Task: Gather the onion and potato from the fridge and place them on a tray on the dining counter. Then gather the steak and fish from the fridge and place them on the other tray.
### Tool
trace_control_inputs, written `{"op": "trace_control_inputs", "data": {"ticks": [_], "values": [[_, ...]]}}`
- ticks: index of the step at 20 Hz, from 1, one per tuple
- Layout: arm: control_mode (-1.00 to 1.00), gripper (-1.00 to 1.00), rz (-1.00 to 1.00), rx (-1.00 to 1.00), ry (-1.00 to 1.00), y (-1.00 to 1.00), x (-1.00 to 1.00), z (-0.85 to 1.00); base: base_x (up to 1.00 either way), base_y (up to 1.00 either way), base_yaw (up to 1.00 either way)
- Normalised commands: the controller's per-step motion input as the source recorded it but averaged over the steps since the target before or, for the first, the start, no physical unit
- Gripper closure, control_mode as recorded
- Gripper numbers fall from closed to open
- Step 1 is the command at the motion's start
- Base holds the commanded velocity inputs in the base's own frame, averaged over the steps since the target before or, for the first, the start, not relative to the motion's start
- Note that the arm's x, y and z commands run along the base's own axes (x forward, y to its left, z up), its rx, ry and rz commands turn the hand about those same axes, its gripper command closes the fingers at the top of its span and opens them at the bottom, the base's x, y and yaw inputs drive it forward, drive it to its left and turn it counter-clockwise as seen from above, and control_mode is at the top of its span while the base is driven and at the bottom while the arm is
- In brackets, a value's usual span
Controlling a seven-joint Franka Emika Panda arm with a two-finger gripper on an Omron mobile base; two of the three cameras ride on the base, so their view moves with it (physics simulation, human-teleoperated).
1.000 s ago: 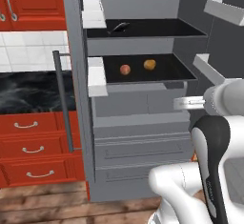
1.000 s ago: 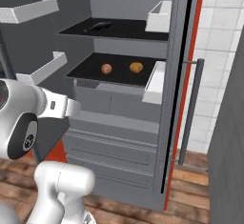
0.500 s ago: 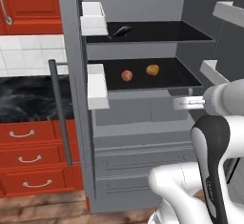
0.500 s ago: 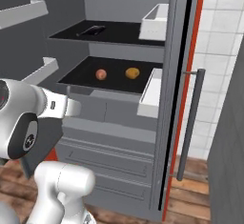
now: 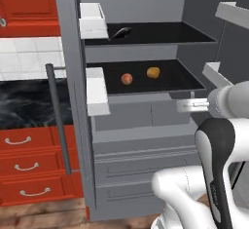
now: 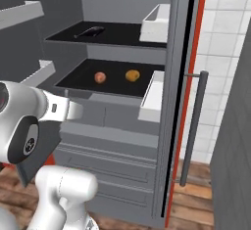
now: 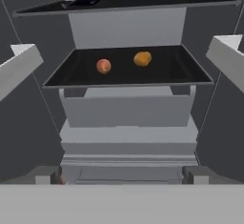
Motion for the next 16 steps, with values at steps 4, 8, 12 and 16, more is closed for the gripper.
{"op": "trace_control_inputs", "data": {"ticks": [4,8,12,16], "values": [[1.0,-1.0,0.0,0.0,0.0,0.0,0.0,0.0,0.41,0.0,-0.04],[1.0,-1.0,0.0,0.0,0.0,0.0,0.0,0.0,0.49,0.0,-0.04],[1.0,-1.0,0.0,0.0,0.0,0.0,0.0,0.0,0.56,0.0,-0.02],[1.0,-1.0,0.0,0.0,0.0,0.0,0.0,0.0,0.58,0.0,-0.03]]}}
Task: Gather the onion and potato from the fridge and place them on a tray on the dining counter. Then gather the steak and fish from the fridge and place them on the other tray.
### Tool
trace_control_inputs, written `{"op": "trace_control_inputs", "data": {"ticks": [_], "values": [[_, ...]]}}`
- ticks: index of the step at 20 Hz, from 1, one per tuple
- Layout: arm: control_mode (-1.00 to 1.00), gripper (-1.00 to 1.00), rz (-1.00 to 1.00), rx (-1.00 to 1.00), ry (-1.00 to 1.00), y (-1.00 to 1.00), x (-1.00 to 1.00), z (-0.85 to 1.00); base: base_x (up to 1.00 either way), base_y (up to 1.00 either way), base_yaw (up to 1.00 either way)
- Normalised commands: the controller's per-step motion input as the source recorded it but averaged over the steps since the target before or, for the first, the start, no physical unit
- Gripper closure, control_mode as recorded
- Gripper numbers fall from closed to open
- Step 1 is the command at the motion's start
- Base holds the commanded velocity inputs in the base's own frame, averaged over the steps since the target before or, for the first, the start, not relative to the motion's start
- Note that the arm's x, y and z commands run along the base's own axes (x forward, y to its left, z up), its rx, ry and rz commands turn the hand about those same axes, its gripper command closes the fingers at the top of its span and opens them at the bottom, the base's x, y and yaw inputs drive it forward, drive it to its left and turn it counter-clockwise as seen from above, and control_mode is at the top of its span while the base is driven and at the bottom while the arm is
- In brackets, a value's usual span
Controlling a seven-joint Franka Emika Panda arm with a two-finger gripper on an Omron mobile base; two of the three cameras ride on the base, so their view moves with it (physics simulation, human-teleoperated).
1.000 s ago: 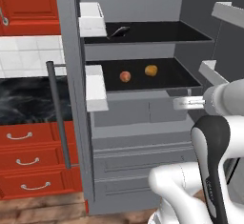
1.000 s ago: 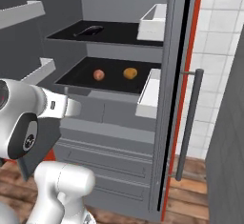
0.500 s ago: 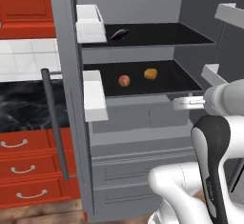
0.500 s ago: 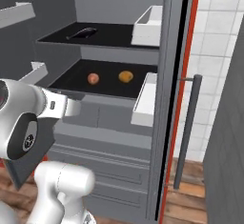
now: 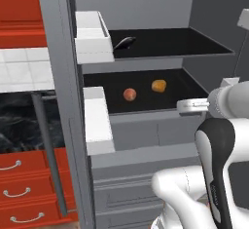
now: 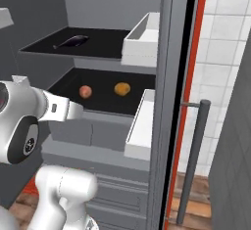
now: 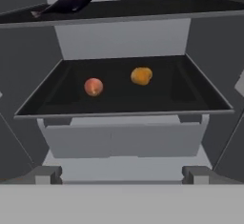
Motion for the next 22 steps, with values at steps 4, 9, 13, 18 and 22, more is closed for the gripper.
{"op": "trace_control_inputs", "data": {"ticks": [4,9,13,18,22], "values": [[1.0,-1.0,0.0,0.0,0.0,0.0,0.0,0.0,0.53,0.0,-0.03],[1.0,-1.0,0.0,0.0,0.0,0.0,0.0,0.0,0.38,0.0,-0.02],[1.0,-1.0,0.0,0.0,0.0,0.0,0.0,0.0,0.21,0.0,-0.01],[1.0,-1.0,0.0,0.0,0.0,0.0,0.0,0.0,0.3,0.0,-0.02],[1.0,-1.0,0.0,0.0,0.0,0.0,0.0,0.0,0.19,0.0,0.0]]}}
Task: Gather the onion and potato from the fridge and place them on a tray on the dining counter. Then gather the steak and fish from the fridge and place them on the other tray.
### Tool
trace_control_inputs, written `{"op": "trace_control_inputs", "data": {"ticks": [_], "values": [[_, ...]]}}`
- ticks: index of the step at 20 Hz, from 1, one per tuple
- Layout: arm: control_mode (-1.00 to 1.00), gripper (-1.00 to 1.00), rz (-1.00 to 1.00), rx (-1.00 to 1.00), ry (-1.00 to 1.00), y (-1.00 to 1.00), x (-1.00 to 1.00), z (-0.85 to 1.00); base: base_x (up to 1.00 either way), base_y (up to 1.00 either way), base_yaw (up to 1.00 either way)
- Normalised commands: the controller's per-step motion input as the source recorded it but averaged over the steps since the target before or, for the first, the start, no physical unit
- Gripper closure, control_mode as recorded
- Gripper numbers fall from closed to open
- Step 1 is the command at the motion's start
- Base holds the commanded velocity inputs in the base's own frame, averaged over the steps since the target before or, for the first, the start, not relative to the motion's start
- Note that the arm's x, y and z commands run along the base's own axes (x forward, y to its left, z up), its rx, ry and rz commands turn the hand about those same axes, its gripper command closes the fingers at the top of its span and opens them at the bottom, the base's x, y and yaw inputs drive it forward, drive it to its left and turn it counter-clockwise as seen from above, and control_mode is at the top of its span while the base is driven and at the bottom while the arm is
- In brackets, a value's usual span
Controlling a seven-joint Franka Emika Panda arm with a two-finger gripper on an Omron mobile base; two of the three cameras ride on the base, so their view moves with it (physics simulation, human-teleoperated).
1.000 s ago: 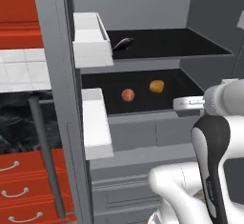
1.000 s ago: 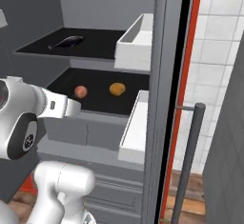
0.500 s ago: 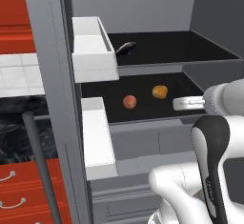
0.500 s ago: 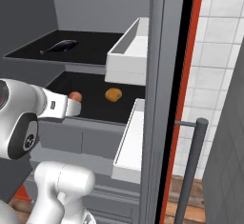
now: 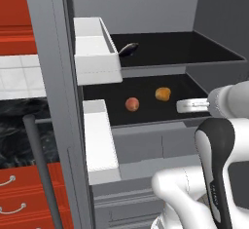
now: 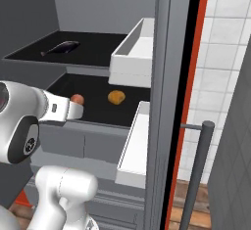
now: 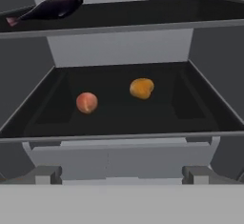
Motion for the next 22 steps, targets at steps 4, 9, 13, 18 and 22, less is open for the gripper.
{"op": "trace_control_inputs", "data": {"ticks": [4,9,13,18,22], "values": [[-1.0,-1.0,0.0,0.0,-0.07,0.0,-0.11,0.15,0.0,0.0,0.0],[-1.0,-1.0,0.0,0.0,-0.12,0.0,-0.44,0.33,0.0,0.0,0.0],[-1.0,-1.0,0.0,0.0,0.0,0.0,-0.09,0.29,0.0,0.0,0.0],[-1.0,-1.0,0.0,0.0,0.0,0.0,0.0,0.23,0.0,0.0,0.0],[-1.0,-1.0,0.02,0.01,0.0,0.0,0.14,0.08,0.0,0.0,0.0]]}}
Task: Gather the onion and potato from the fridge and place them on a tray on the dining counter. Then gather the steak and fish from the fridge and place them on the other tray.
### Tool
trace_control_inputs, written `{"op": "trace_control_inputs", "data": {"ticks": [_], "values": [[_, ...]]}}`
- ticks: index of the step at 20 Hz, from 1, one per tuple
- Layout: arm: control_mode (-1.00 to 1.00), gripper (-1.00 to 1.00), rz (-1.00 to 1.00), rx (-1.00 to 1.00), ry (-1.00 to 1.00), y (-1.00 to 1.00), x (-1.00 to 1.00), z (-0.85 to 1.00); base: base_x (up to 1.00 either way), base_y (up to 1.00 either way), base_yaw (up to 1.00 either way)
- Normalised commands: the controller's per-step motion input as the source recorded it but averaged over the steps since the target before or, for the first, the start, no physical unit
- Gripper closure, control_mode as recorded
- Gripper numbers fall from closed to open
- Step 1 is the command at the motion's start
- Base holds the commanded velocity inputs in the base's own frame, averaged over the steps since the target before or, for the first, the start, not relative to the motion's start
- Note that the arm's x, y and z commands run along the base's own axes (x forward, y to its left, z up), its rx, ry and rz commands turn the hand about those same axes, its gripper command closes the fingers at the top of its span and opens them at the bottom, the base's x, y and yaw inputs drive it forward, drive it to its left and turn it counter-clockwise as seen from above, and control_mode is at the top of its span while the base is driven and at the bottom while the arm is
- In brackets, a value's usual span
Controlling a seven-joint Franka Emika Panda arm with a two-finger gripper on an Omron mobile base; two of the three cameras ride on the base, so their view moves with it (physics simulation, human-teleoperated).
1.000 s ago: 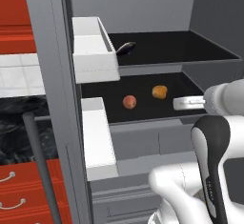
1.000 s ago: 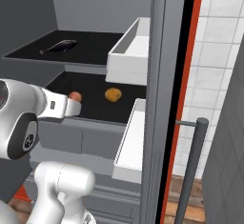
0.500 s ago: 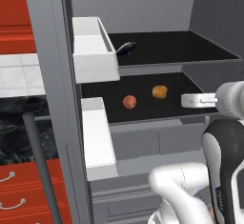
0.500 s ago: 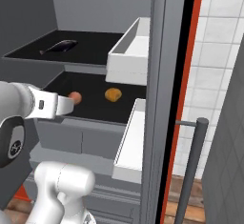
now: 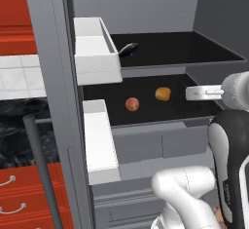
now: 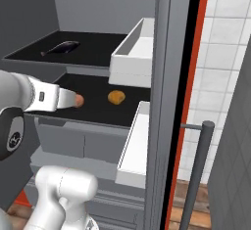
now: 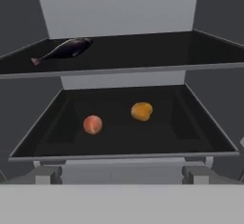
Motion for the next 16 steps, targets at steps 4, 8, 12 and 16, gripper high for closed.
{"op": "trace_control_inputs", "data": {"ticks": [4,8,12,16], "values": [[-1.0,-1.0,0.04,0.09,0.0,0.0,0.24,0.09,0.0,0.0,0.0],[-1.0,-1.0,0.02,0.11,0.0,0.04,0.07,0.19,0.0,0.0,0.0],[-1.0,-1.0,0.0,0.04,0.0,0.22,0.03,0.17,0.0,0.0,0.0],[-1.0,-1.0,0.0,0.0,0.01,0.27,0.08,0.07,0.0,0.0,0.0]]}}
